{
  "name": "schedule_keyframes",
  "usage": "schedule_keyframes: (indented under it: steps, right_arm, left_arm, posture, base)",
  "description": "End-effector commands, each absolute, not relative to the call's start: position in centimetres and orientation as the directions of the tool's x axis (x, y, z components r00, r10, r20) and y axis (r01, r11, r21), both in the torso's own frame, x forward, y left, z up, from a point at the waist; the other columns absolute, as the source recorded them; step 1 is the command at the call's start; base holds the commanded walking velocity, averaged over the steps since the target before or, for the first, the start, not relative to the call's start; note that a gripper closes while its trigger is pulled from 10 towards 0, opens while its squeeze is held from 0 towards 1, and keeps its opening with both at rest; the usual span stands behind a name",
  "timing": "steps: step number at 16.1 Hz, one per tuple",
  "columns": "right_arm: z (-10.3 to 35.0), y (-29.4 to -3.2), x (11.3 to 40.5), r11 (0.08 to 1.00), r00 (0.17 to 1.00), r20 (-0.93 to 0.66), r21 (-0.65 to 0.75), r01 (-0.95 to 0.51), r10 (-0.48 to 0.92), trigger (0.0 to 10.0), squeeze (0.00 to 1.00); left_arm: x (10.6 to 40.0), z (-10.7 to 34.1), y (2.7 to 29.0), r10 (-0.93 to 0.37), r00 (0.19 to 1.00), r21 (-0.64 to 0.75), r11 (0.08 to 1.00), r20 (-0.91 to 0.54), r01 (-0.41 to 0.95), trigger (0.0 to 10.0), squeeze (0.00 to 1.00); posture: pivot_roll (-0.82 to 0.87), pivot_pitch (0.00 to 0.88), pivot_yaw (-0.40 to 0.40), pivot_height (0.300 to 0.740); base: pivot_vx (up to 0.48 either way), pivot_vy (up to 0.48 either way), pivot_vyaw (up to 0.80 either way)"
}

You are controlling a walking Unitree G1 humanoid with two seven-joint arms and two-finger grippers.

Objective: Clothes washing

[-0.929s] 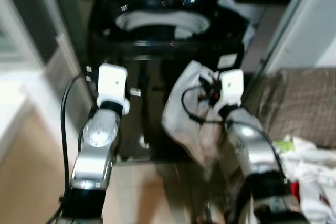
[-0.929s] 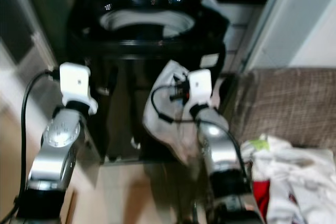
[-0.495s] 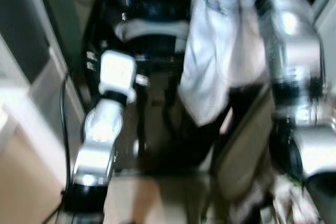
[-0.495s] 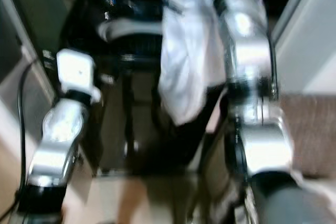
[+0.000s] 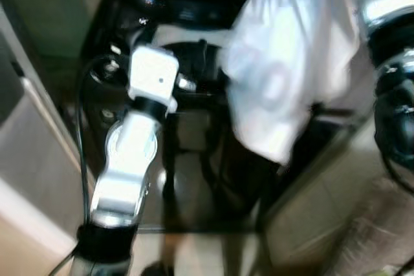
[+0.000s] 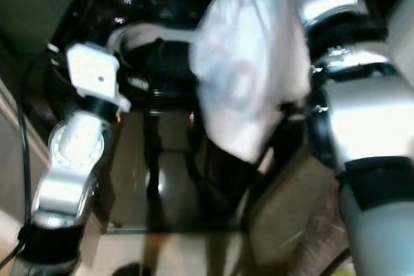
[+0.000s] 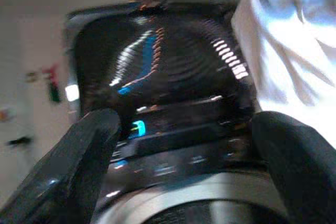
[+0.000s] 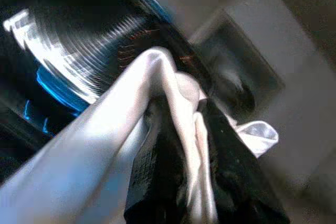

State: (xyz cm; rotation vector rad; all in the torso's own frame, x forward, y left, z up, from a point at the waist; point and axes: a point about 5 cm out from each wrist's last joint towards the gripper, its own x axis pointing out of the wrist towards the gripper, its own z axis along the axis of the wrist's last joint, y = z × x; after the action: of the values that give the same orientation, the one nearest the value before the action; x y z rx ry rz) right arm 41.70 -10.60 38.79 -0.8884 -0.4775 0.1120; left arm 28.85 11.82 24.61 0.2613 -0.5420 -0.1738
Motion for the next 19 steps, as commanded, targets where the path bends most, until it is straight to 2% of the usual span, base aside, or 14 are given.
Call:
schedule_keyframes:
  steps: [1,2,3,4,5,6,7,8,9,10,11,13,16,19]
  right_arm:
    - [34.1,-9.5,42.4,0.388,0.917,0.201,-0.920,0.056,0.343,10.0,0.00]
    - [34.1,-9.5,42.4,0.388,0.917,0.201,-0.920,0.056,0.343,10.0,0.00]
    - [30.9,-8.2,42.3,0.245,0.913,0.111,-0.969,0.012,0.393,10.0,0.00]
    - [28.5,-7.7,42.2,0.149,0.911,0.043,-0.989,-0.020,0.409,10.0,0.00]
    - [28.0,-7.7,42.2,0.162,0.912,0.031,-0.986,-0.040,0.409,10.0,0.00]
    - [27.6,-8.1,42.4,0.341,0.928,0.025,-0.934,-0.111,0.372,10.0,0.00]
    - [27.5,-8.7,42.6,0.580,0.946,0.026,-0.795,-0.176,0.322,10.0,0.00]
    - [27.5,-9.3,42.7,0.771,0.961,0.018,-0.601,-0.210,0.276,10.0,0.00]
    - [27.9,-10.1,42.9,0.930,0.972,0.026,-0.298,-0.215,0.233,10.0,1.00]
    - [28.0,-10.3,43.0,0.962,0.974,0.028,-0.168,-0.216,0.223,10.0,1.00]
    - [28.6,-10.8,43.1,0.975,0.980,0.040,0.105,-0.198,0.195,10.0,1.00]
    - [30.0,-11.5,43.1,0.938,0.980,0.092,0.283,-0.198,0.179,10.0,1.00]
    - [31.4,-12.6,43.1,0.907,0.976,0.159,0.370,-0.201,0.152,10.0,1.00]
    - [30.8,-13.3,43.2,0.868,0.985,0.132,0.469,-0.163,0.114,10.0,1.00]
  left_arm:
    - [28.3,26.1,10.9,-0.257,0.810,0.307,0.947,0.528,0.100,10.0,0.00]
    - [28.3,26.1,10.9,-0.257,0.810,0.307,0.947,0.528,0.100,10.0,0.00]
    - [28.1,26.3,11.0,-0.259,0.806,0.321,0.943,0.532,0.091,10.0,0.00]
    - [28.0,26.4,11.2,-0.259,0.808,0.322,0.942,0.529,0.090,10.0,0.00]
    - [28.0,26.4,11.2,-0.258,0.810,0.327,0.941,0.527,0.088,10.0,0.00]
    - [27.9,26.5,11.4,-0.255,0.812,0.327,0.941,0.524,0.084,10.0,0.00]
    - [27.9,26.4,11.5,-0.252,0.817,0.323,0.942,0.518,0.086,10.0,0.00]
    - [27.9,26.3,11.5,-0.252,0.820,0.318,0.944,0.515,0.090,10.0,0.00]
    - [28.0,26.4,11.6,-0.251,0.821,0.319,0.944,0.514,0.089,10.0,0.00]
    - [28.0,26.4,11.6,-0.251,0.820,0.317,0.944,0.514,0.090,10.0,0.00]
    - [28.1,26.3,11.7,-0.249,0.824,0.317,0.944,0.509,0.089,10.0,0.00]
    - [28.1,26.1,11.6,-0.250,0.831,0.318,0.943,0.496,0.094,10.0,0.00]
    - [28.4,25.7,11.6,-0.257,0.841,0.323,0.940,0.476,0.105,10.0,0.00]
    - [28.7,25.6,11.4,-0.270,0.843,0.319,0.940,0.466,0.125,10.0,0.00]
  posture:
    - [0.09,0.000,-0.110,0.740]
    - [0.09,0.000,-0.110,0.740]
    - [0.12,0.000,-0.116,0.740]
    - [0.12,0.000,-0.116,0.740]
    - [0.12,0.000,-0.116,0.740]
    - [0.14,0.000,-0.126,0.740]
    - [0.14,0.000,-0.129,0.740]
    - [0.14,0.000,-0.126,0.740]
    - [0.14,0.000,-0.124,0.740]
    - [0.14,0.000,-0.122,0.740]
    - [0.13,0.000,-0.116,0.740]
    - [0.13,0.000,-0.108,0.740]
    - [0.11,0.000,-0.091,0.740]
    - [0.11,0.000,-0.088,0.740]
  base:
    - [0.000,0.000,0.00]
    - [0.000,0.000,0.00]
    - [0.000,0.000,0.00]
    - [0.000,0.000,0.00]
    - [0.000,0.000,0.00]
    - [0.000,0.000,0.00]
    - [0.000,0.000,0.00]
    - [0.000,0.000,0.00]
    - [0.000,0.000,0.00]
    - [0.000,0.000,0.00]
    - [0.000,0.000,0.00]
    - [0.000,0.000,0.00]
    - [0.000,0.000,0.00]
    - [0.000,0.000,0.00]
